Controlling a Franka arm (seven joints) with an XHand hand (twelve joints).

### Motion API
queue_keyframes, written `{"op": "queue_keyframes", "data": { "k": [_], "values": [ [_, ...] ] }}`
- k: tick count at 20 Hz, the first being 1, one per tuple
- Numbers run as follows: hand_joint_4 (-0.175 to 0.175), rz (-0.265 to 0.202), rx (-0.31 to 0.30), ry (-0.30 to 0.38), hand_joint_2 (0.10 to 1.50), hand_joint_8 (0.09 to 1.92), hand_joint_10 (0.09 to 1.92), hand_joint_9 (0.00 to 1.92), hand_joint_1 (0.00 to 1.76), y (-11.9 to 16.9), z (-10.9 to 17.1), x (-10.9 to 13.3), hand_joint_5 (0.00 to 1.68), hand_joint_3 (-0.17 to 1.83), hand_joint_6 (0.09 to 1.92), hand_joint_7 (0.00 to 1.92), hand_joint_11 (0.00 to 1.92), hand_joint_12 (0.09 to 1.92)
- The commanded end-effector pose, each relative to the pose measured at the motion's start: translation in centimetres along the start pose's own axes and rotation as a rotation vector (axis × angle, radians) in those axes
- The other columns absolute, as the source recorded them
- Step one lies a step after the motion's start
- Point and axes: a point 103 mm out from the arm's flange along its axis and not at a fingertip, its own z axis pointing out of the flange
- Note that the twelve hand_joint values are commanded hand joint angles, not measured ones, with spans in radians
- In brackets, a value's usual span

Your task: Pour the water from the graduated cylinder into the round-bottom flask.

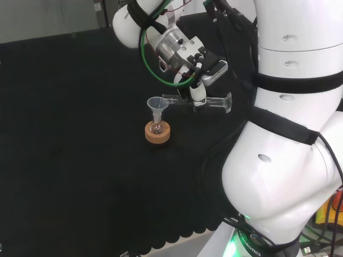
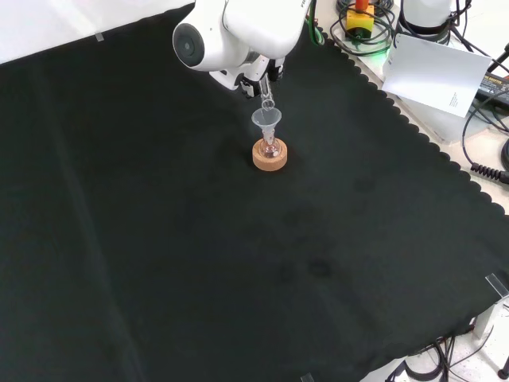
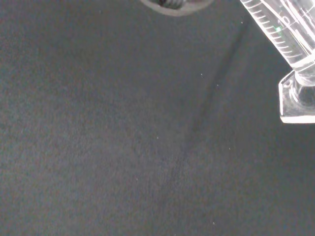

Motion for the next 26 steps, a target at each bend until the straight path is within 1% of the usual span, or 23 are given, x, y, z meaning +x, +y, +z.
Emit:
{"op": "queue_keyframes", "data": {
  "k": [1,5,6,8,12,15,18,19,26],
  "values": [
    [-0.175,0.012,0.014,-0.017,1.07,1.05,0.78,1.17,1.39,-0.2,-0.5,0.4,1.00,0.00,0.95,0.91,1.08,0.85],
    [-0.175,0.019,0.010,-0.023,1.07,1.05,0.79,1.17,1.39,-0.4,-0.8,0.6,1.00,0.00,0.95,0.91,1.08,0.85],
    [-0.175,0.011,0.002,-0.012,1.08,1.05,0.79,1.17,1.39,-0.6,-0.4,-0.2,1.00,0.00,0.95,0.91,1.08,0.85],
    [-0.175,0.007,0.001,-0.006,1.08,1.05,0.79,1.17,1.39,-0.7,-0.3,-0.5,1.00,0.00,0.95,0.91,1.08,0.86],
    [-0.175,0.021,0.024,-0.020,1.08,1.05,0.79,1.17,1.39,-0.6,-0.6,-0.4,0.99,0.00,0.96,0.90,1.08,0.86],
    [-0.175,0.022,0.021,-0.033,1.08,1.05,0.80,1.17,1.39,-0.7,-0.6,-0.5,0.99,0.00,0.96,0.90,1.08,0.86],
    [-0.175,0.033,0.041,-0.042,1.08,1.06,0.80,1.17,1.39,-0.6,-0.9,0.0,0.99,0.00,0.96,0.90,1.08,0.86],
    [-0.175,0.028,0.049,-0.035,1.08,1.06,0.80,1.17,1.39,-0.5,-1.0,0.1,0.99,0.00,0.96,0.90,1.08,0.86],
    [-0.175,0.043,0.049,-0.045,1.08,1.06,0.80,1.17,1.39,-0.7,-1.8,1.3,0.99,0.00,0.96,0.90,1.08,0.86]
  ]
}}
